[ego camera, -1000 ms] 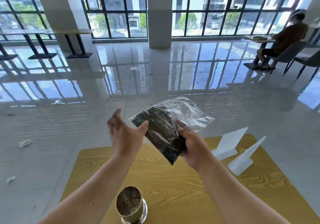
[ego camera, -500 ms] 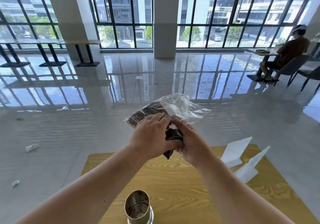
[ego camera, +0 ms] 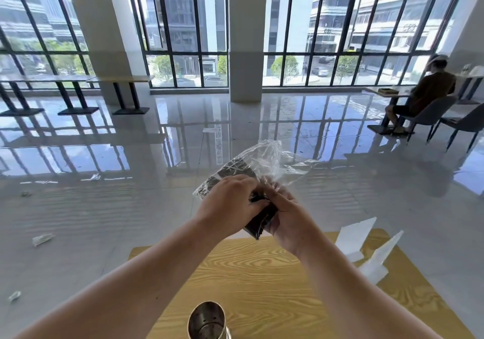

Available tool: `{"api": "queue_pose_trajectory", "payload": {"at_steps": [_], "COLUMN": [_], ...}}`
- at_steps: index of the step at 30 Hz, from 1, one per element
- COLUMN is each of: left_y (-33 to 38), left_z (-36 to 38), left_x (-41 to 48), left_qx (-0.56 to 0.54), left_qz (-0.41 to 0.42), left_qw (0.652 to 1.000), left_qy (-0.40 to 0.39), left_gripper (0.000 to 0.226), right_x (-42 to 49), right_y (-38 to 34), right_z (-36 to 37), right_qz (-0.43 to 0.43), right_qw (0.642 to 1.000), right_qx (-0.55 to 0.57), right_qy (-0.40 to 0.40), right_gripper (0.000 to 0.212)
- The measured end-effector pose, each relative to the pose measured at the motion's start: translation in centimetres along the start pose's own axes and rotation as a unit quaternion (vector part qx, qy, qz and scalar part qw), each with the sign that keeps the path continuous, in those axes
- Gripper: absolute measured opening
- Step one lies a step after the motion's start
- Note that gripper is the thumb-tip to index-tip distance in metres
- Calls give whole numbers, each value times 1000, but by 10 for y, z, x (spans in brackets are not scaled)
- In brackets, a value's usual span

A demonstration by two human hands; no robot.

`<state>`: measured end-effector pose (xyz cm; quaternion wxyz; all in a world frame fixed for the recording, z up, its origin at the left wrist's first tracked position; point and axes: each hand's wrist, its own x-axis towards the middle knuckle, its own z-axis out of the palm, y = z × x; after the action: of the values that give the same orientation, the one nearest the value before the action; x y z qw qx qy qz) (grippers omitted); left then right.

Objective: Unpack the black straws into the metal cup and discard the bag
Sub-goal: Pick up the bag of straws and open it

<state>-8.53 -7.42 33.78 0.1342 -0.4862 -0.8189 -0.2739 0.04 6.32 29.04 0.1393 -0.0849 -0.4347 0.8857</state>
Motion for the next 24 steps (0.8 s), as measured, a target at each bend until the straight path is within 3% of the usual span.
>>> {"api": "queue_pose_trajectory", "payload": {"at_steps": [7,11,16,24], "left_y": [-8,-20,-52,-100], "left_z": [-13,-25,-62,-117], "left_x": [10,21,39,42], "left_qx": [-11,-94,-315,-366], "left_qz": [-13,-109,-235,-308], "left_qw": [1000,990,917,872], "left_qy": [-13,3,71,101], "left_gripper": [4,18,11,13], "right_x": [1,3,7,9], "right_y": [-4,-12,-22,-30], "right_z": [3,2,-15,-38], "right_qz": [-5,4,6,9], "right_qw": [1000,999,997,991], "right_qx": [-27,-11,-35,-94], "right_qy": [-9,31,69,90], "right_gripper": [54,50,33,29]}}
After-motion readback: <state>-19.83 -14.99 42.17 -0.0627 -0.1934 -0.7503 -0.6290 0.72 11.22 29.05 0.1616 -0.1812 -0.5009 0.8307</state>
